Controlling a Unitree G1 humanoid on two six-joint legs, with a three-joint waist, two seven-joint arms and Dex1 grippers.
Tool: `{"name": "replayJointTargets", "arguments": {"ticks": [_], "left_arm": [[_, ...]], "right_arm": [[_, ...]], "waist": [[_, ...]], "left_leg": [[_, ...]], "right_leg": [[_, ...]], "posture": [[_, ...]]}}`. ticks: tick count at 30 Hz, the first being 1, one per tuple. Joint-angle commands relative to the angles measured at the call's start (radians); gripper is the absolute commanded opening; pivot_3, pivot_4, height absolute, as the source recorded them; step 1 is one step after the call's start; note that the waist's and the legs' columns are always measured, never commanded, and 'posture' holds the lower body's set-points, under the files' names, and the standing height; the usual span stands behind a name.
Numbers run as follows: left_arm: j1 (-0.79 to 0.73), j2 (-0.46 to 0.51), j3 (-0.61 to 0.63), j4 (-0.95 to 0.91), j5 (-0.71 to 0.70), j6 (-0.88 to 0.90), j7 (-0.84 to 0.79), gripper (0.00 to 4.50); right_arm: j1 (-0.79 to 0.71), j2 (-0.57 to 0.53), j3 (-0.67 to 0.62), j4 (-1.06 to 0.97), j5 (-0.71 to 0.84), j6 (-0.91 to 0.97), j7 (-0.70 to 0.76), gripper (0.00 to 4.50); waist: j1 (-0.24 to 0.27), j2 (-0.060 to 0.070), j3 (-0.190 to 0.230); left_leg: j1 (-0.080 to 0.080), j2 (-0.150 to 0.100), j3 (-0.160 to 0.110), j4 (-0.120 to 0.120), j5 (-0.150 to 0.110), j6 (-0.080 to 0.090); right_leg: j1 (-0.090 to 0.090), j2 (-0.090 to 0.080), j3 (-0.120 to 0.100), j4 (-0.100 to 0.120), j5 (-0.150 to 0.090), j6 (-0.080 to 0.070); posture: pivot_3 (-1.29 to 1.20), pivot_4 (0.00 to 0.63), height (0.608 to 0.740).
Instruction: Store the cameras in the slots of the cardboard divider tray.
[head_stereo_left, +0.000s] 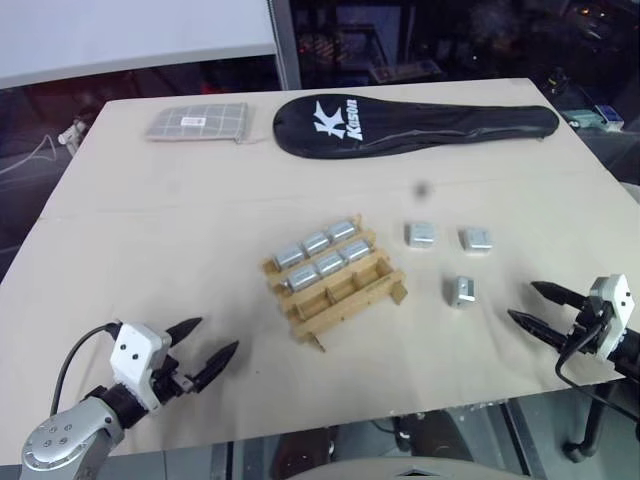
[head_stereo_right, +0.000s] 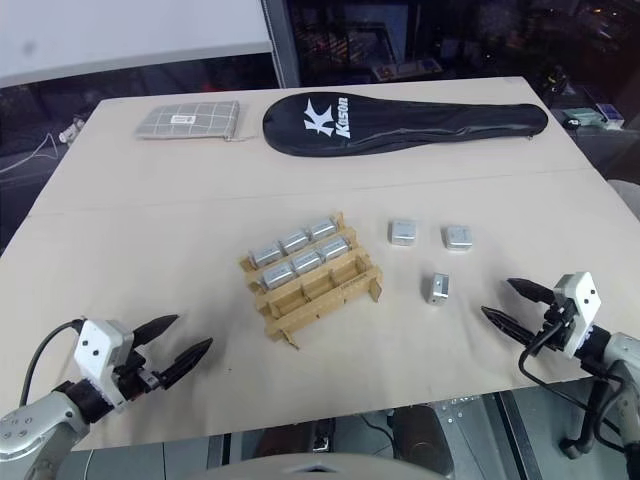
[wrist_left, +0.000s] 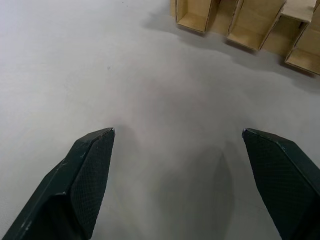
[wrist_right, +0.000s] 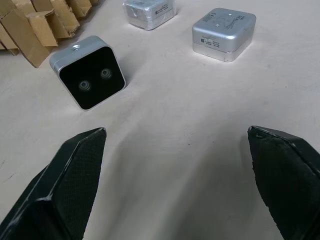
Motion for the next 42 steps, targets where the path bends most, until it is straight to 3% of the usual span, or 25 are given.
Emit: {"name": "replayJointTargets", "arguments": {"ticks": [1,21,28,34,42], "left_arm": [[0.019,0.008,0.028,-0.058,-0.020,0.004,-0.006,4.21],[0.009,-0.002,0.015,-0.075,-0.009,0.023,0.012,4.21],[0.012,0.002,0.017,-0.085,-0.019,0.021,-0.001,4.21],[0.002,0.084,0.076,-0.141,-0.119,0.077,-0.093,4.21],[-0.072,0.278,0.254,-0.130,-0.387,0.189,-0.364,4.21]], "right_arm": [[-0.001,-0.026,-0.018,-0.016,0.009,-0.006,0.014,4.50],[-0.029,-0.036,-0.006,0.035,-0.010,-0.029,0.028,4.50],[0.011,0.002,0.033,-0.060,-0.014,-0.004,-0.013,4.50],[0.053,0.083,0.042,-0.260,-0.012,0.105,-0.241,4.50],[0.131,0.214,0.130,-0.589,-0.042,0.304,-0.563,4.50]], "waist": [[0.000,-0.001,0.000],[0.000,-0.002,0.001],[0.001,-0.002,0.001],[0.000,-0.003,0.002],[0.001,-0.003,0.003]], "left_leg": [[0.000,0.000,0.000,0.000,0.000,0.000],[0.000,0.000,0.000,0.000,0.000,0.000],[0.000,0.000,0.000,0.000,0.000,0.000],[0.000,0.000,0.000,0.000,0.000,0.000],[-0.002,0.002,-0.001,0.000,0.000,0.000]], "right_leg": [[0.000,0.000,0.000,0.000,0.000,0.000],[0.000,0.000,0.000,0.000,0.000,0.000],[0.000,0.000,0.000,0.000,0.000,0.000],[0.000,0.000,0.000,0.000,0.000,0.000],[-0.002,0.000,-0.002,0.000,0.000,0.000]], "posture": [[0.00,0.150,0.740],[0.00,0.150,0.740],[0.00,0.150,0.740],[0.00,0.150,0.740],[0.00,0.150,0.740]]}}
